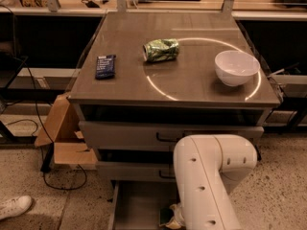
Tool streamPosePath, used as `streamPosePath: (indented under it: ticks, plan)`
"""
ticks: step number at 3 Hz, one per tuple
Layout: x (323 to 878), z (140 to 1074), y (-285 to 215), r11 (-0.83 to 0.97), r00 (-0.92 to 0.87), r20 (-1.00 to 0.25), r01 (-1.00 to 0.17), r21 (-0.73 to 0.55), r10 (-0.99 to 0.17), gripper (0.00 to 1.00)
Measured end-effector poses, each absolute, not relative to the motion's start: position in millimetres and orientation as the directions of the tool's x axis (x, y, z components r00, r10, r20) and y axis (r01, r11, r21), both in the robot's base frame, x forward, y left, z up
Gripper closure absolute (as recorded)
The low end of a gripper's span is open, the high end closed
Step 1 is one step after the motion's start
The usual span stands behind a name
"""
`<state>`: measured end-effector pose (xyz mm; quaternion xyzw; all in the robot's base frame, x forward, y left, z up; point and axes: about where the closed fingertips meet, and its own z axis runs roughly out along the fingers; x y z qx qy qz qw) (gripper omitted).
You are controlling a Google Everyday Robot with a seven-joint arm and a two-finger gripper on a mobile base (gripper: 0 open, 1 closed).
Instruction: Pick sponge from bottom drawer and place on counter
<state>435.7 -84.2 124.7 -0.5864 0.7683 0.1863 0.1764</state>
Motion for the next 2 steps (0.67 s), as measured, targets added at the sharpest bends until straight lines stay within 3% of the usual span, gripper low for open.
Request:
streamPosePath:
  ticks: [1,2]
  plan:
    - [443.5,193.3,-96.0,0.231,-0.222,-0.448,-0.972,0.035,-0.866,1.0]
    - [443.4,193.3,-96.0,0.231,-0.222,-0.448,-0.972,0.035,-0.866,1.0]
